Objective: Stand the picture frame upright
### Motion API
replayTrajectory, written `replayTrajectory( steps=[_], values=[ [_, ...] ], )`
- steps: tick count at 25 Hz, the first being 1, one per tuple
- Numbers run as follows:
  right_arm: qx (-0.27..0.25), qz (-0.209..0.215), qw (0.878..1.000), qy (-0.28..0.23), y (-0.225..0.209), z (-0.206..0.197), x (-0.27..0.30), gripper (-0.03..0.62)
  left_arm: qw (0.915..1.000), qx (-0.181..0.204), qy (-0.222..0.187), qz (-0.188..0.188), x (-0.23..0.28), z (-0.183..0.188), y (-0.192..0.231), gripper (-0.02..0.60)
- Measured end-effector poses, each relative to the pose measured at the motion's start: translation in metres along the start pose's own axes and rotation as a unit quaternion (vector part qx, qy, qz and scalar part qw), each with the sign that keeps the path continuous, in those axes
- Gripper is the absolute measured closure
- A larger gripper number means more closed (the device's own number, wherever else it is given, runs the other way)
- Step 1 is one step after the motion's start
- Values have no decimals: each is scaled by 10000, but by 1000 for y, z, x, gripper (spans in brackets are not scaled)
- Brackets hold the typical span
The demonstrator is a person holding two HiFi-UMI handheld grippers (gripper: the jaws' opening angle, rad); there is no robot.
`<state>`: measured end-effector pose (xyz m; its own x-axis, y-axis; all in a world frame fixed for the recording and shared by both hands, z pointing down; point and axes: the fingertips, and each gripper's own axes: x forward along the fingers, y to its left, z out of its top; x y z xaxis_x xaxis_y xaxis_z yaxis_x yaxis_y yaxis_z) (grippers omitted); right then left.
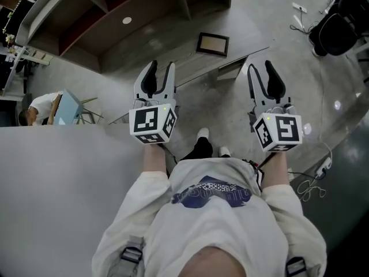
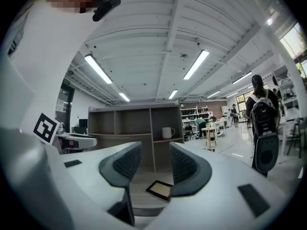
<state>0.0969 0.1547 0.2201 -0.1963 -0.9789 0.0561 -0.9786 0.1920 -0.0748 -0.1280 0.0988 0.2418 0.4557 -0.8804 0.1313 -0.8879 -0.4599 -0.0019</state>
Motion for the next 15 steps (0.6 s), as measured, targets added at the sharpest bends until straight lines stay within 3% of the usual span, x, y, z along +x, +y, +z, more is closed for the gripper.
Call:
replayTrajectory(
  steps=[8,15],
  values=[
    [32,-586,9981,175,6,-3,52,388,9995,8,-17,-315,47,11,58,423],
    [142,-840,9948,554,-4,-26,74,387,9964,-94,481,-694,81,-24,66,423]
  ],
)
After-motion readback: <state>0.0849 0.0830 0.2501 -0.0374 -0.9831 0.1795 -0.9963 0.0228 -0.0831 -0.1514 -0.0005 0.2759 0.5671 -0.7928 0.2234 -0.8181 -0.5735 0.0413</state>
